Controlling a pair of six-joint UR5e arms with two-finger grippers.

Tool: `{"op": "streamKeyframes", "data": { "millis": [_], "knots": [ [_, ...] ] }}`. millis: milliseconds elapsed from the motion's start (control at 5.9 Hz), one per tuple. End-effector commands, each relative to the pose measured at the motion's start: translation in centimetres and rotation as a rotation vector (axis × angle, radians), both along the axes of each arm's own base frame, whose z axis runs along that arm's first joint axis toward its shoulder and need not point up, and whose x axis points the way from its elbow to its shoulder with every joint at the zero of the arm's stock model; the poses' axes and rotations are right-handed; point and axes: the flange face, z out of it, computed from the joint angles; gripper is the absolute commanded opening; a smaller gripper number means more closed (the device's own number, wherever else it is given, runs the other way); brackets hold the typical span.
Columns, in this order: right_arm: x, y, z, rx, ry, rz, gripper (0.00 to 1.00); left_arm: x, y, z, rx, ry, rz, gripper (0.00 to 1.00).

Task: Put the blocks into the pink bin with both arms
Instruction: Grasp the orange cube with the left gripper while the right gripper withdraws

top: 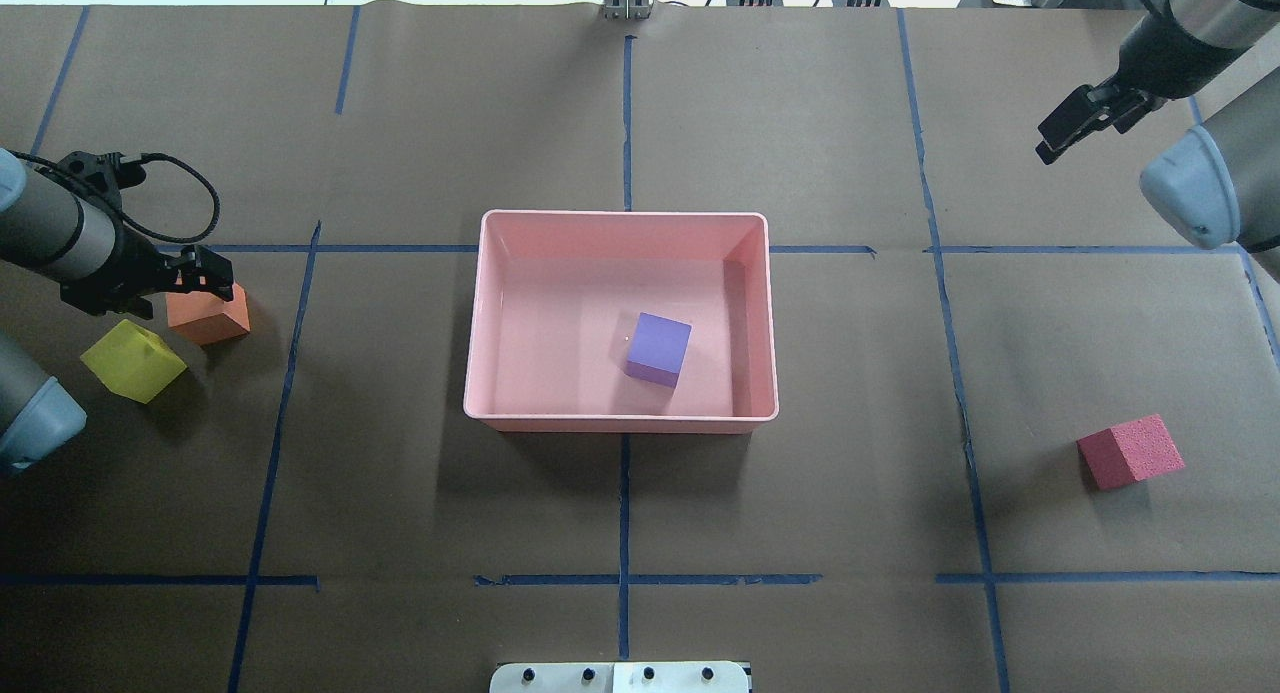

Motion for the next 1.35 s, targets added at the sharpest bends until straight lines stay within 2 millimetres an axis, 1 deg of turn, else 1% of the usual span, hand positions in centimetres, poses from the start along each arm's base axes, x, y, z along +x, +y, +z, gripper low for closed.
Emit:
{"op": "streamKeyframes", "data": {
  "millis": [0, 169, 339, 508, 677, 847, 1016, 1185],
  "knots": [
    [0.1, 0.4, 1.0, -0.010, 0.005, -0.002, 1.00, 1.9, -0.3, 1.6, -0.001, -0.008, 0.021, 1.00],
    [0.3, 0.6, 1.7, -0.017, 0.010, -0.003, 1.00, 2.0, -0.4, 1.7, 0.007, 0.002, 0.019, 0.93],
    [0.3, 0.6, 1.6, -0.014, 0.009, -0.003, 1.00, 1.9, -0.3, 1.4, 0.014, 0.009, 0.029, 0.47],
    [0.4, 0.9, 2.0, -0.019, 0.009, -0.003, 1.00, 1.7, -0.1, 0.1, 0.029, 0.026, 0.030, 0.32],
    [0.9, 1.8, 3.5, -0.035, 0.015, -0.003, 1.00, 1.2, 0.2, -3.6, 0.079, 0.067, 0.026, 0.32],
    [1.6, 3.6, 5.1, -0.043, 0.025, -0.013, 1.00, 1.6, -0.3, -8.4, 0.142, 0.121, 0.020, 0.32],
    [2.9, 6.3, 6.9, -0.039, 0.036, -0.035, 1.00, 2.5, -1.5, -13.8, 0.213, 0.179, 0.013, 0.32],
    [4.0, 8.8, 8.0, -0.050, 0.043, -0.036, 1.00, 3.3, -2.3, -18.9, 0.245, 0.213, 0.009, 0.32]
  ]
}}
